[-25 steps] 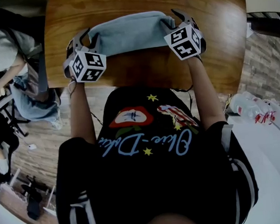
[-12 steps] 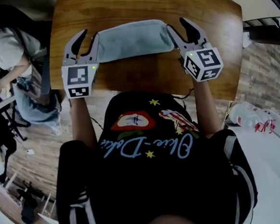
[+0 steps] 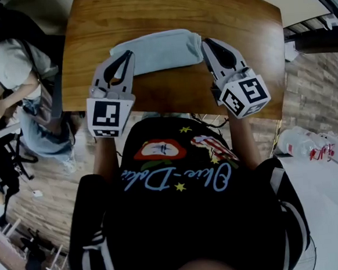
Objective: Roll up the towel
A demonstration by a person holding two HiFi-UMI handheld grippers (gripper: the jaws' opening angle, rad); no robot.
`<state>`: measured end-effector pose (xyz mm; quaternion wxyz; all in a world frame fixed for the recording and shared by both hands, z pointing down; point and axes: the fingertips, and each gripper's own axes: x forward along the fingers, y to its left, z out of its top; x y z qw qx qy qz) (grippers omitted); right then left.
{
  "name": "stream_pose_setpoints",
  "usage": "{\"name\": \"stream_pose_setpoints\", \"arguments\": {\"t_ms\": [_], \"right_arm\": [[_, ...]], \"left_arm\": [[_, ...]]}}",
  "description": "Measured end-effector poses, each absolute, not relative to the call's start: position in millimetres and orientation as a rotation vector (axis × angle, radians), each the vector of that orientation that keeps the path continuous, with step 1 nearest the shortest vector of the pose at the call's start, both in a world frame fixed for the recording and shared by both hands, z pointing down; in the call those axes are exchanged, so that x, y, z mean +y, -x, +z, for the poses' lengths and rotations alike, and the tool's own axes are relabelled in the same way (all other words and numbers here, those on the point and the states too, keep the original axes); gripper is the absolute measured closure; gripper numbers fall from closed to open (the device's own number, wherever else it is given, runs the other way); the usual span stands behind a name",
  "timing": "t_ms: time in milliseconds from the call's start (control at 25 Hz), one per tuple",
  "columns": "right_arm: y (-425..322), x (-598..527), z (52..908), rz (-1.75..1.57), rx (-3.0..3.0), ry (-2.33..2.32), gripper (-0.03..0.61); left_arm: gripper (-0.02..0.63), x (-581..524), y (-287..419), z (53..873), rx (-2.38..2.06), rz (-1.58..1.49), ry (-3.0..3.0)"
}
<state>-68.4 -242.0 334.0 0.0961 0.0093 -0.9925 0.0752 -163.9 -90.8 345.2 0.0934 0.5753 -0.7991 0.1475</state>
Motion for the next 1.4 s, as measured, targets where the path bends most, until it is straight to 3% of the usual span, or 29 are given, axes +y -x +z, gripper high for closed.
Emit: {"name": "stream_pose_setpoints", "arguments": {"t_ms": [440, 1400], "right_arm": [[49.6, -217.9, 325.5, 0.192, -2.956, 0.004, 0.569], [56.2, -209.6, 321.1, 0.157, -2.939, 0.056, 0.578]], "left_arm": [[0.6, -107.9, 116.8, 335.6, -2.296, 0.553, -1.871], [0.6, -94.1, 132.0, 333.6, -2.353, 0.612, -1.812]]}}
